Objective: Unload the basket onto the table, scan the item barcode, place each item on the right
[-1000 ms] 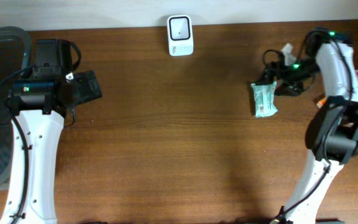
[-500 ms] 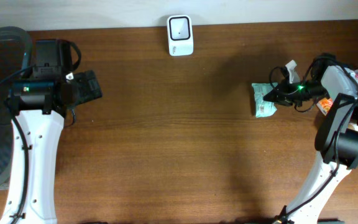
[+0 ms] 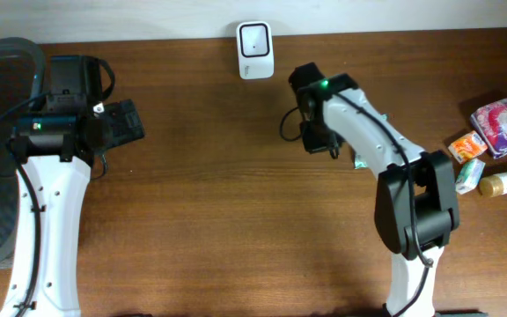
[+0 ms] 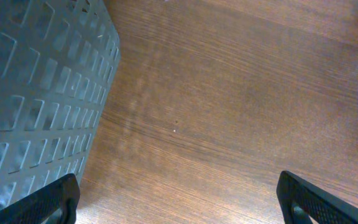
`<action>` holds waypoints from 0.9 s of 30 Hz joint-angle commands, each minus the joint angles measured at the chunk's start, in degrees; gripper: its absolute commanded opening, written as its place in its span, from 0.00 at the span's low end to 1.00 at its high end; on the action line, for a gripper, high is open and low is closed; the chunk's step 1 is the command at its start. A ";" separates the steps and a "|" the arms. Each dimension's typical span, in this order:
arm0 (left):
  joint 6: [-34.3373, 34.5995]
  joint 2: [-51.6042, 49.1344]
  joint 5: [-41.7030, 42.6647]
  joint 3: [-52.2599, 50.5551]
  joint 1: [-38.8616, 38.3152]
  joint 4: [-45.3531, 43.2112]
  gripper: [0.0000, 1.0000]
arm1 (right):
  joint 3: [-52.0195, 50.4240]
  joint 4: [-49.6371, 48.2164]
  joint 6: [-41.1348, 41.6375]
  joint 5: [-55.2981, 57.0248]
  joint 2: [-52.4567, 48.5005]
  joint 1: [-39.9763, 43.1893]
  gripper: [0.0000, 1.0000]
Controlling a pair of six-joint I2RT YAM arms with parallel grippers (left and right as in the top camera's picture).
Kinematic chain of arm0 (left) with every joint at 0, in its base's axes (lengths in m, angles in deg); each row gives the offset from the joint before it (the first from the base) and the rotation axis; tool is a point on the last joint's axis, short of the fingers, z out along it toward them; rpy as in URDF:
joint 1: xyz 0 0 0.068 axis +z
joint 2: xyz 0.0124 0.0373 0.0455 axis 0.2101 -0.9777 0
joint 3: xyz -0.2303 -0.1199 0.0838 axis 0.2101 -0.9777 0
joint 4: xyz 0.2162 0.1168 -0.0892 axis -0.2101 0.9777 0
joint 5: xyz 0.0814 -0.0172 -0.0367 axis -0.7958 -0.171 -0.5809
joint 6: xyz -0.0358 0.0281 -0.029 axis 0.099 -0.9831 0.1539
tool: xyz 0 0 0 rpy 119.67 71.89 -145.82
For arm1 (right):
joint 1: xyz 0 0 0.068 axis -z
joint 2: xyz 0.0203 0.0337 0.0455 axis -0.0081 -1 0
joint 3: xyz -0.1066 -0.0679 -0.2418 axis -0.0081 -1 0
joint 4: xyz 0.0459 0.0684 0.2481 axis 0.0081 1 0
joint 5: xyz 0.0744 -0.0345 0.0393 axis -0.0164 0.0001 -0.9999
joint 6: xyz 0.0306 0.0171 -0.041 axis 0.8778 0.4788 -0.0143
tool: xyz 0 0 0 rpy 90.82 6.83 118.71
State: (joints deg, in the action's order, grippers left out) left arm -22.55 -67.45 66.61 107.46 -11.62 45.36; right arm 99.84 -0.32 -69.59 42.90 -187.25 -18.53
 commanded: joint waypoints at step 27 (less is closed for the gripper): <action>-0.70 0.13 -0.42 0.26 0.42 0.09 0.99 | 1.38 -8.33 6.78 -25.31 1.29 12.41 0.77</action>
State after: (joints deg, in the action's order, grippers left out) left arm -22.55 -67.45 66.61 107.46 -11.62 45.41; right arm 100.10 -8.67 -68.95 10.77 -186.06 -9.42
